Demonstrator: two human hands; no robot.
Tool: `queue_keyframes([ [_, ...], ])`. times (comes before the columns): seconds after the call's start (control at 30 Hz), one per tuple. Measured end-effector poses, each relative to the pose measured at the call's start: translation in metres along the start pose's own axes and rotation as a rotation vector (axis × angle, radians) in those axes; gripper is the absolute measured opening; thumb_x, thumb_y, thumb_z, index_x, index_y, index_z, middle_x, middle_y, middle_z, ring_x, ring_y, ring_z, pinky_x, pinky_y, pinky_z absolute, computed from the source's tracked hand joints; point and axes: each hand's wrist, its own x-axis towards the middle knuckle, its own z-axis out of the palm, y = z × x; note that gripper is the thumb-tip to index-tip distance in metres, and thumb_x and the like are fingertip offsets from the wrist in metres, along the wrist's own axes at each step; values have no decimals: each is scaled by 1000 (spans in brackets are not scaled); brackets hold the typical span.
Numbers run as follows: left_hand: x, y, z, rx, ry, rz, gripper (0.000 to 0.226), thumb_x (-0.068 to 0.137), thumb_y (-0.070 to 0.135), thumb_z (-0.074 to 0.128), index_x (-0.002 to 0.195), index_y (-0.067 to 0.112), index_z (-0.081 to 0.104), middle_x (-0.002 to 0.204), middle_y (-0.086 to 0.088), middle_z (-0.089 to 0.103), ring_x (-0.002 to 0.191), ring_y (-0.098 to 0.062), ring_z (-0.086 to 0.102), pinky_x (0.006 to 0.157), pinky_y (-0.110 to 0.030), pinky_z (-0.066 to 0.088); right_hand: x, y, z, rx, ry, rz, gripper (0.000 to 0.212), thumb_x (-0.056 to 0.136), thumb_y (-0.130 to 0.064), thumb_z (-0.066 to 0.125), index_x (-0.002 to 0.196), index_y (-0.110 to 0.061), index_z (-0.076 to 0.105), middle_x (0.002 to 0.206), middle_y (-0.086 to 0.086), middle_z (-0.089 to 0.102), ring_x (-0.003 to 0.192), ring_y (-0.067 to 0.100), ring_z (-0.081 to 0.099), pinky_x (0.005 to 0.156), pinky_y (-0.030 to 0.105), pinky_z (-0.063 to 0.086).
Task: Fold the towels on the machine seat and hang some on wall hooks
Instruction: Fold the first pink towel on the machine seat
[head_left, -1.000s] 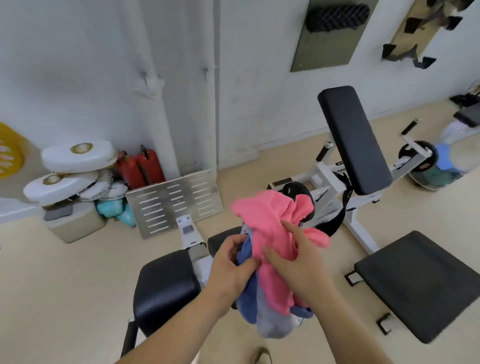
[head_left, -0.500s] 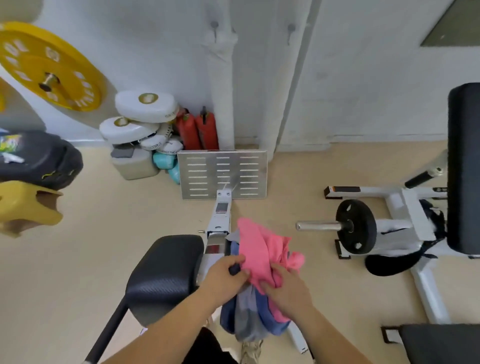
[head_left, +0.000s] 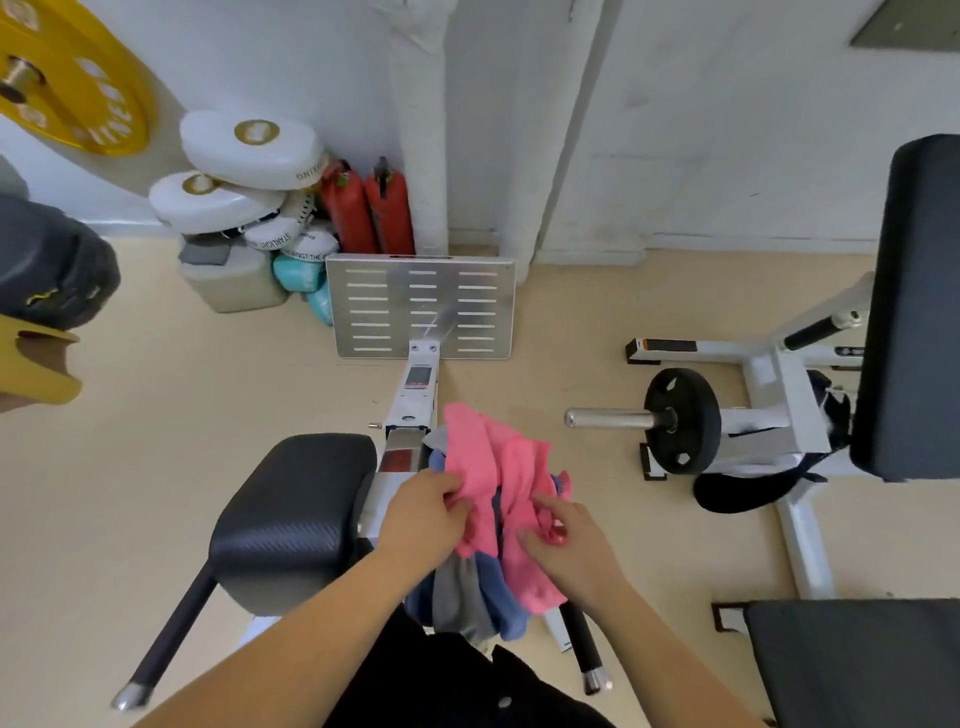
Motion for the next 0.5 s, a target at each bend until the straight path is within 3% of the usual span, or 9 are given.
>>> queue_keyframes([
  [0.1,-13,-10,-17,-195,33,-34,23,92,21,71,71,13,68,61,5,62,57,-11,55,61,-24,42,1,8,7,53,-25,36,57,85,-32,69,139,-27,57,112,8,63,98,22,63,86,30,50],
  [0.17,-23,-7,-31,-314,78,-25,11,93,21,72,86,18,80,71,5,72,66,-9,64,67,-18,48,2,15,12,90,-46,48,60,86,-31,71,142,-28,52,114,2,59,104,22,62,92,33,50],
  [0.27,-33,9,-47,-335,156,-5,12,95,21,70,85,15,75,78,8,64,73,-10,58,70,-19,44,6,18,20,127,-7,66,35,86,-22,74,119,-25,63,106,-4,63,96,19,63,90,37,52],
  [0.33,-41,25,-61,-384,195,9,12,97,23,66,94,13,72,89,5,68,82,-12,63,74,-24,48,5,13,23,145,71,50,10,83,-21,71,89,-22,63,81,-6,62,73,16,57,77,43,53],
  [0.37,-46,32,-71,-442,236,14,12,99,25,64,103,17,72,96,6,72,89,-12,67,76,-21,51,3,7,23,152,107,18,12,82,-21,69,79,-23,58,70,-7,56,65,16,51,70,43,49],
  [0.43,-58,45,-97,-522,369,40,14,101,30,60,108,22,69,99,7,73,88,-8,68,70,-11,50,-4,-8,23,166,145,-100,15,79,-30,62,72,-29,49,62,-7,52,61,13,49,63,34,44],
  [0.5,-70,55,-123,-530,518,89,12,102,32,57,103,23,66,94,7,71,80,-5,63,67,-13,48,-13,-18,25,152,100,-187,12,76,-41,58,78,-31,51,65,-2,57,61,12,53,62,29,45],
])
